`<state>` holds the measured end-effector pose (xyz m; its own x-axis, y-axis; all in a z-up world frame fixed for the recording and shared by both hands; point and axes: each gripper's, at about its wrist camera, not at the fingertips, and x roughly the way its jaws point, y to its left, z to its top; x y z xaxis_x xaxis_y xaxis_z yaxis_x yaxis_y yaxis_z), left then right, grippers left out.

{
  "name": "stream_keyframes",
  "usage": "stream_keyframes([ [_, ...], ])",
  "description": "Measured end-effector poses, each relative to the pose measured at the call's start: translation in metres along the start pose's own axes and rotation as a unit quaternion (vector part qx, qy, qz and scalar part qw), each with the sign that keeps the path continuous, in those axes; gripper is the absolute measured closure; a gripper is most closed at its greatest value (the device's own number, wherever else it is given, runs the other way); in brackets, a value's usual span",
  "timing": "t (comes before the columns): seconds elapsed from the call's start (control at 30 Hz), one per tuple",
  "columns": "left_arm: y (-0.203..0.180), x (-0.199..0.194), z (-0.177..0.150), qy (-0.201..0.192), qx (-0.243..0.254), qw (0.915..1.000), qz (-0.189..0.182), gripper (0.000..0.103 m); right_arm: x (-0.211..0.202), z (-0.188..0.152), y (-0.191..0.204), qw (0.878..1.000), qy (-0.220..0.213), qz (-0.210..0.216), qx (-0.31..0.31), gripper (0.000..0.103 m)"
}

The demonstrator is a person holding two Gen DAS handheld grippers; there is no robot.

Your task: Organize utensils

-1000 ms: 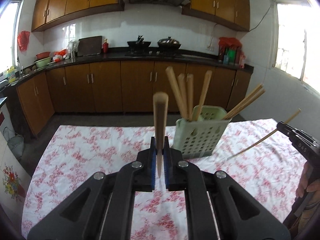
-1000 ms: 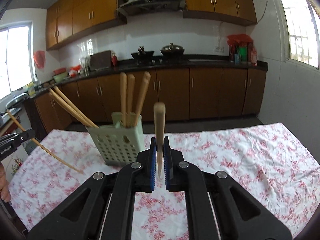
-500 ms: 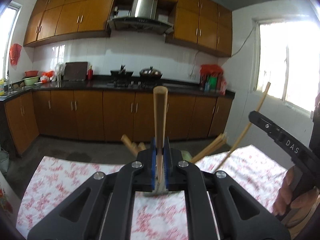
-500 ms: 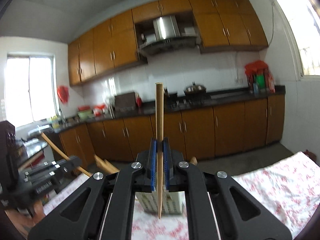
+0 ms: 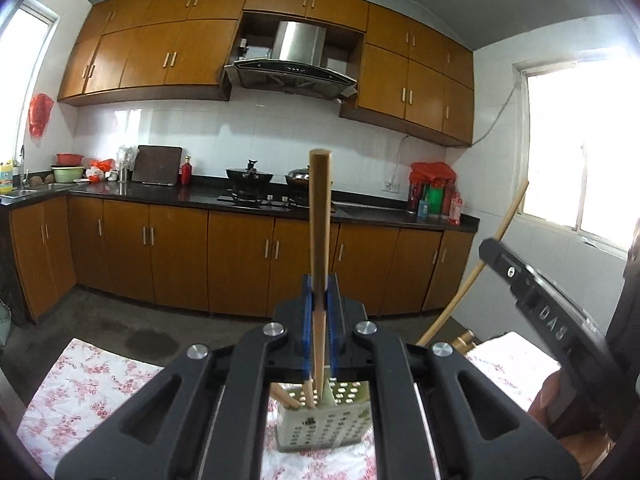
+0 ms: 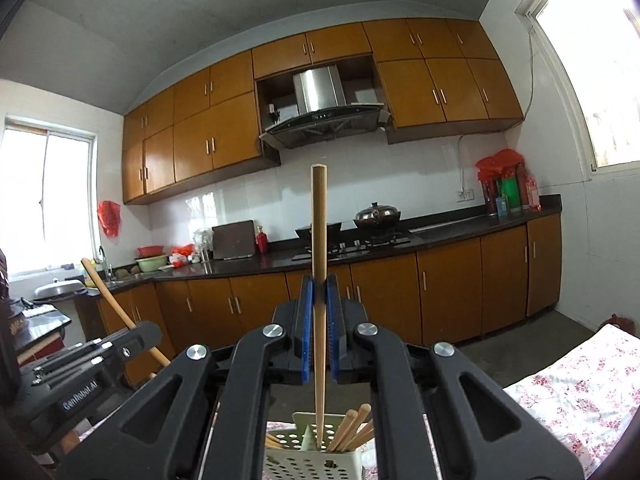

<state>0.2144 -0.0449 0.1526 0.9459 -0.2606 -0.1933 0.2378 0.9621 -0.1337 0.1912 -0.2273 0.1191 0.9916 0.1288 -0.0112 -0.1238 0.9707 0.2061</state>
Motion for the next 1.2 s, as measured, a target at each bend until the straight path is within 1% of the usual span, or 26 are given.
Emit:
stream_keyframes([
  [0.17,0.002,0.014,-0.005,-0.012,-0.002,0.9999,-0.001,0.095,0.005,-0.009,0.000,1.000,0.006,-0.002,-0.002,0.095],
  [0.4,0.007,0.035,-0.025,0.022,-0.003,0.9997,-0.002,0.095,0.009,-0.020,-0.001,0.999,0.038,0.002,-0.009,0.094],
  [0.43,0.008,0.035,-0.026,0.024,-0.005,0.9997,-0.003,0.092,0.009,-0.020,0.000,0.999,0.041,0.003,-0.011,0.091],
  [0.47,0.008,0.033,-0.027,0.025,-0.005,0.9997,-0.004,0.087,0.007,-0.020,0.000,0.999,0.044,0.004,-0.013,0.077],
  [0.5,0.010,0.031,-0.027,0.024,-0.007,0.9997,-0.004,0.083,0.004,-0.018,0.000,0.999,0.041,0.003,-0.014,0.062],
  [0.53,0.011,0.027,-0.024,0.020,-0.008,0.9998,-0.003,0.075,0.000,-0.016,0.000,0.999,0.037,0.002,-0.016,0.056],
  [0.57,0.013,0.023,-0.023,0.015,-0.009,0.9998,-0.002,0.069,-0.003,-0.014,0.000,0.999,0.032,0.001,-0.018,0.056],
  [0.6,0.014,0.017,-0.021,0.012,-0.009,0.9999,-0.001,0.067,-0.011,-0.009,0.000,0.999,0.029,-0.001,-0.025,0.055],
  [0.67,0.017,0.004,-0.018,0.005,-0.009,0.9999,0.000,0.056,-0.017,-0.003,-0.002,0.999,0.028,-0.003,-0.029,0.051],
  [0.7,0.019,-0.003,-0.017,0.002,-0.009,1.0000,0.002,0.053,-0.023,0.000,-0.003,0.999,0.026,-0.004,-0.030,0.042],
  [0.73,0.020,-0.011,-0.017,-0.001,-0.007,1.0000,0.005,0.044,-0.032,0.003,-0.004,0.999,0.025,-0.008,-0.031,0.030],
  [0.77,0.022,-0.022,-0.018,-0.005,-0.002,0.9999,0.012,0.034,-0.039,0.005,-0.005,0.999,0.023,-0.011,-0.032,0.022],
  [0.8,0.023,-0.033,-0.019,-0.008,0.004,0.9997,0.021,0.029,-0.046,0.005,-0.006,0.999,0.023,-0.015,-0.034,0.013],
  [0.83,0.024,-0.045,-0.022,-0.012,0.014,0.9992,0.034,0.019,-0.057,0.004,-0.007,0.999,0.026,-0.020,-0.037,0.006],
  [0.87,0.024,-0.056,-0.025,-0.015,0.023,0.9987,0.044,0.011,-0.062,0.003,-0.007,0.999,0.028,-0.023,-0.039,0.003],
  [0.93,0.026,-0.073,-0.031,-0.016,0.035,0.9975,0.060,0.004,-0.078,-0.004,-0.005,0.998,0.037,-0.033,-0.046,0.002],
  [0.97,0.027,-0.086,-0.039,-0.014,0.043,0.9964,0.072,0.004,-0.084,-0.010,-0.004,0.997,0.044,-0.041,-0.051,0.002],
  [1.07,0.031,-0.107,-0.057,0.003,0.053,0.9941,0.095,0.004,-0.097,-0.030,-0.002,0.991,0.078,-0.079,-0.069,0.002],
  [1.13,0.033,-0.117,-0.069,0.012,0.057,0.9927,0.106,0.004,-0.103,-0.044,-0.002,0.989,0.097,-0.092,-0.068,0.002],
  [1.2,0.035,-0.128,-0.087,0.023,0.059,0.9904,0.122,0.004,-0.111,-0.058,-0.004,0.987,0.115,-0.098,-0.054,0.002],
])
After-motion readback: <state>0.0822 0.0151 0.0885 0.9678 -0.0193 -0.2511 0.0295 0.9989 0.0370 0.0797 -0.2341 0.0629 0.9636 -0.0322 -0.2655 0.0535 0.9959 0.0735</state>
